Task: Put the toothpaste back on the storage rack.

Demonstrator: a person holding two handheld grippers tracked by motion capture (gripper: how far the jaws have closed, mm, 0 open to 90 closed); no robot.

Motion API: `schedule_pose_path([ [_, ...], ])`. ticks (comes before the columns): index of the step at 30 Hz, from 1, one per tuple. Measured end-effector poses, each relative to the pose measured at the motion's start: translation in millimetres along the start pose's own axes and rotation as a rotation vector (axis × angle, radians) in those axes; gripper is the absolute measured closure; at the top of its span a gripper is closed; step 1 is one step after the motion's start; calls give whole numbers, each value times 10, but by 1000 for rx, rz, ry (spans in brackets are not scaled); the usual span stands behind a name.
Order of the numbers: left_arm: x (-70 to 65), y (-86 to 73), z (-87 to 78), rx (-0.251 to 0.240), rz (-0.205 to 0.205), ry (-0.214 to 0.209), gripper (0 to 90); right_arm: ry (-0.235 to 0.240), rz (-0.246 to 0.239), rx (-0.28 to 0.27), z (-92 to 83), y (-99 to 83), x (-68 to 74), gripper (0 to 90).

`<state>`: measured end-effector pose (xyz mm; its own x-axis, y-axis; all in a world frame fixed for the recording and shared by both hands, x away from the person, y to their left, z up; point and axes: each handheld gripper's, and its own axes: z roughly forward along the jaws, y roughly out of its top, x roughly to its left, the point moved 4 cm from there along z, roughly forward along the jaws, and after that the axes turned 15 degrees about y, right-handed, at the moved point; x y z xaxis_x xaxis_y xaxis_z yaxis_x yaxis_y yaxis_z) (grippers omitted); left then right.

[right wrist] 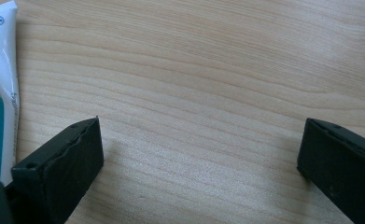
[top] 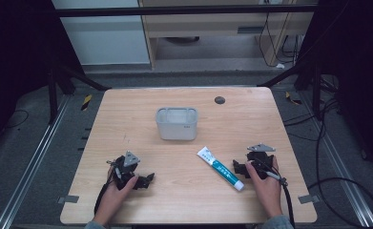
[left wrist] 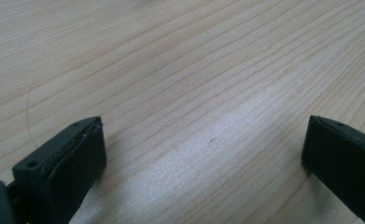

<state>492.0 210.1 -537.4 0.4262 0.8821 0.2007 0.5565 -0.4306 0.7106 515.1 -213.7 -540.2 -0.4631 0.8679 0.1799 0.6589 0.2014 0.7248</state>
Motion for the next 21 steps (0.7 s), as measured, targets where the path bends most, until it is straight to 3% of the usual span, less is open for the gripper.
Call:
schedule_pose_path([
  [13,-4,1,-1,3,-7,8,0,-6,7,-5,-4,1,4,32],
  [15,-5,1,-1,3,-8,8,0,-4,17,-31,-30,3,3,92],
  [17,-4,1,-1,3,-8,8,0,27,43,-74,-67,41,26,55],
  [21,-6,0,-2,4,-11,10,0,23,-9,-131,-175,179,146,88],
])
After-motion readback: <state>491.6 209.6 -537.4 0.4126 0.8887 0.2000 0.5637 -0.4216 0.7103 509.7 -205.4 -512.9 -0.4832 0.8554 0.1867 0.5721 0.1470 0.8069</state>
